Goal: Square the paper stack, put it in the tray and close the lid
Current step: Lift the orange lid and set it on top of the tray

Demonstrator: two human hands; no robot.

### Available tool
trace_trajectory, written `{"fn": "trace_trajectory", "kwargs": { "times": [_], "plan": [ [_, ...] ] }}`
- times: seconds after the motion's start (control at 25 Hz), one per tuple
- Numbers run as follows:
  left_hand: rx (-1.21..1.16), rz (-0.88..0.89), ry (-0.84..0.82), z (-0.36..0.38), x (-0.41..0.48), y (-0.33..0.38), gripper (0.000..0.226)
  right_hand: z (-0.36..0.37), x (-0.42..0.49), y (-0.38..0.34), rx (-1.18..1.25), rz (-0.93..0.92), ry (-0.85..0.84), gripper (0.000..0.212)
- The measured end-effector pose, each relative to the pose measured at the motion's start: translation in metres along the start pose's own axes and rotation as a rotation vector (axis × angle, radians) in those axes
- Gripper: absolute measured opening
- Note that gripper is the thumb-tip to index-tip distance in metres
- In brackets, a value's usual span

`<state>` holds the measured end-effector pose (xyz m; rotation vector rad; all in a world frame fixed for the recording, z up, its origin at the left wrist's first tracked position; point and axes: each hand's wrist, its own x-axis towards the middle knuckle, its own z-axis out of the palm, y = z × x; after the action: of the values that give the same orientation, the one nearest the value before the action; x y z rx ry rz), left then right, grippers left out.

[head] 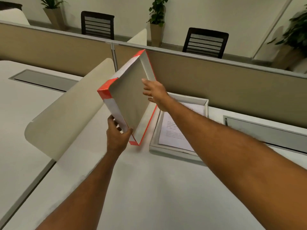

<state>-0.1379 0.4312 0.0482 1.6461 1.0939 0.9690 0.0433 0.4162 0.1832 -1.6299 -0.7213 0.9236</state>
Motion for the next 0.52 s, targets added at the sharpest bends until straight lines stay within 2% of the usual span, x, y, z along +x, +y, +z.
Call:
{"fn": "trace_trajectory", "kwargs": {
  "times": [0.12,0.24,0.4,0.52],
  "plan": [
    [0.196,0.105,-0.092,0.003,-0.008,0.009,0.084,-0.016,0.003,-0.031,0.234,0.089,-0.011,0.063],
    [0.422,0.273,-0.116,0.013,-0.017,0.021,0.078,-0.034,-0.003,-0.032,0.275,0.098,0.106,0.042],
    [0.528,0.398,-0.114,0.034,-0.033,0.031,0.073,-0.066,-0.011,-0.027,0.248,0.052,0.297,0.048],
    [0.541,0.426,-0.164,0.044,-0.042,0.028,0.07,-0.094,-0.019,-0.014,0.174,0.05,0.385,0.044]
  ]
}}
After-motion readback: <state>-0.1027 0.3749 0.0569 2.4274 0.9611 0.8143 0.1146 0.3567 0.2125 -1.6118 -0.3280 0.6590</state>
